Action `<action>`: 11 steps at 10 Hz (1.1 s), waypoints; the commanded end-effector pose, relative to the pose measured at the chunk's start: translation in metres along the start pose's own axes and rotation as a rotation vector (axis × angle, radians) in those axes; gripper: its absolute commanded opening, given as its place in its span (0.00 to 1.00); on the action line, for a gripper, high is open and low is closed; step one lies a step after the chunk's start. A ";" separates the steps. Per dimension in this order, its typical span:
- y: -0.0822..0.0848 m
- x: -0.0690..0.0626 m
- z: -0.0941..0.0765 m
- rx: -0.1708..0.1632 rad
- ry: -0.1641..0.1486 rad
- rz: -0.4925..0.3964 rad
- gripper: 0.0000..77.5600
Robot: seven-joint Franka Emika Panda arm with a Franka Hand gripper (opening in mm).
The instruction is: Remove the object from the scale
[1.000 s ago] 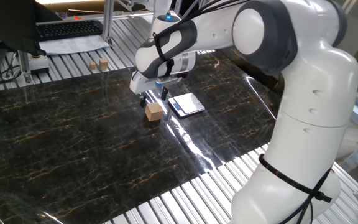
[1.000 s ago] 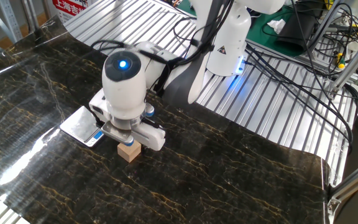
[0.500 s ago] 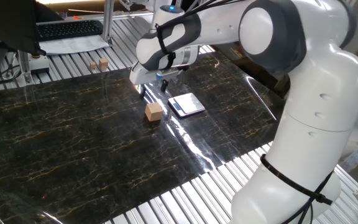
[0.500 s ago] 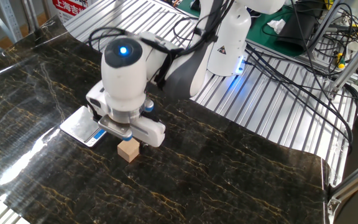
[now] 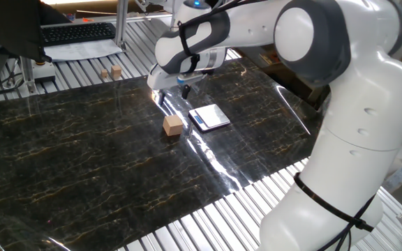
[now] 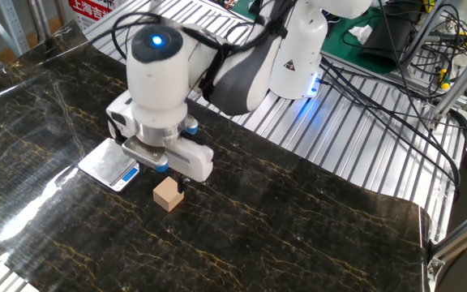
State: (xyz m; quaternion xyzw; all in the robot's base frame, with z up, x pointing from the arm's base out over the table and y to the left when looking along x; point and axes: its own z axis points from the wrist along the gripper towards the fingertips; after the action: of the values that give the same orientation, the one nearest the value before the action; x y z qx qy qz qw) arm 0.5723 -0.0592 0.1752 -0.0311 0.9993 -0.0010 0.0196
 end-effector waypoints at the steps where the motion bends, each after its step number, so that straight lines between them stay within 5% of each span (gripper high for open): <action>1: -0.003 0.002 -0.012 -0.017 -0.005 -0.009 1.00; 7: -0.014 0.013 -0.050 -0.010 0.022 -0.023 1.00; 11: -0.001 0.020 -0.062 -0.005 0.048 0.028 1.00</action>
State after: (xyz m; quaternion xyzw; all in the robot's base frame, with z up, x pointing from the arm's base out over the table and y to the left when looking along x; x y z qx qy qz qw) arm 0.5536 -0.0680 0.2299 -0.0280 0.9996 0.0041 -0.0038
